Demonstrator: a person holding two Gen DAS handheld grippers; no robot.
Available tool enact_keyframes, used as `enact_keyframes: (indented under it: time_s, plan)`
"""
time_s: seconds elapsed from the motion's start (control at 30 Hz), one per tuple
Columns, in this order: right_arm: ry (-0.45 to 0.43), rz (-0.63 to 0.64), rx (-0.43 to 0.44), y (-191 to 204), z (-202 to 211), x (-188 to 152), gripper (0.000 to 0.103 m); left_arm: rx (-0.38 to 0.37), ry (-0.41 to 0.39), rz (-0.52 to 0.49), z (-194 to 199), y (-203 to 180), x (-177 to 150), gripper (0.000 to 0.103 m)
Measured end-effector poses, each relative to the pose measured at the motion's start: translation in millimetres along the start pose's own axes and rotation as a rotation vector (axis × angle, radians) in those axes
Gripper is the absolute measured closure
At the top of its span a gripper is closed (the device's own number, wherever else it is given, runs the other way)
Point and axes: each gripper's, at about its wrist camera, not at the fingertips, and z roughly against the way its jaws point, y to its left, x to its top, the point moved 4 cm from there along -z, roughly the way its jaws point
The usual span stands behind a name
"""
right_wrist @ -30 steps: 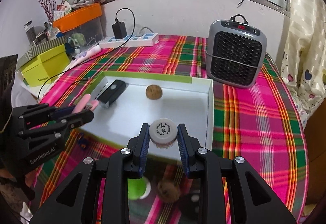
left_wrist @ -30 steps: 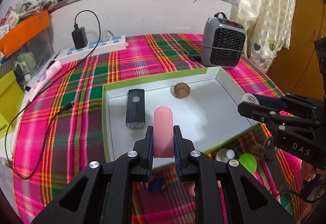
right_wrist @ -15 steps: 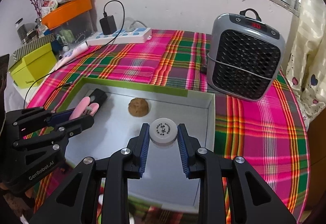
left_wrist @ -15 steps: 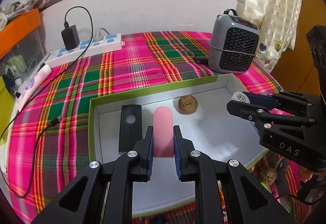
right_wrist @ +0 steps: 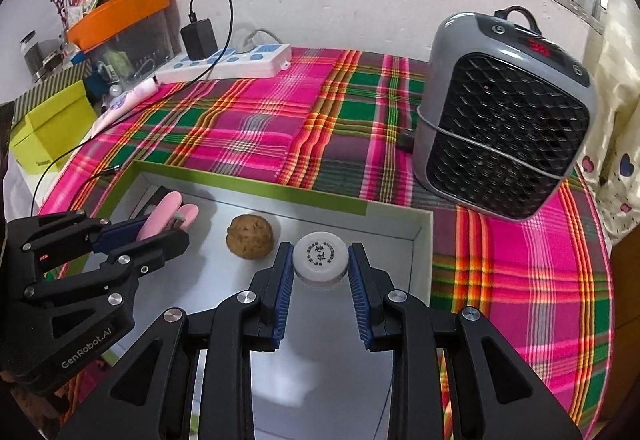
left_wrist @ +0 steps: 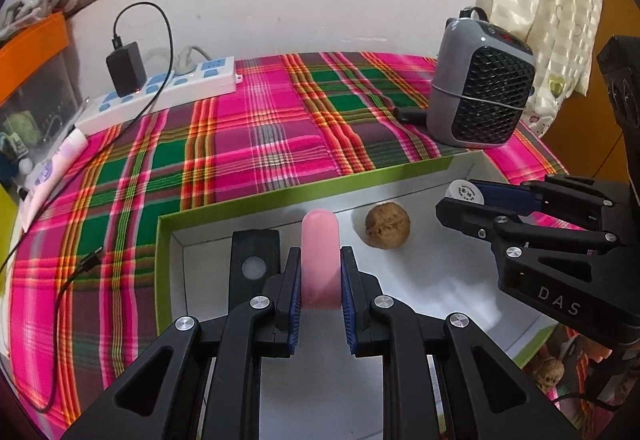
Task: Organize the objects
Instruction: 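Carry pink clip and white jar into the tray and open both tools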
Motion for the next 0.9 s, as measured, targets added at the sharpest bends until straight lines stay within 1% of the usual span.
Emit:
enact_keyframes:
  time_s: [0.2,0.43,0.9]
  plan:
    - [0.018,0.005,0.004,-1,-10,4,0.074,0.006,0.011,-0.009,-9,0,3,0.087]
    - [0.035,0.011,0.008,2,-19,5,0.074,0.009,0.007,-0.02,-13,-2,5,0.087]
    - [0.045,0.026,0.006,3,-24,6,0.074,0.01,0.018,-0.023,-16,-3,5,0.087]
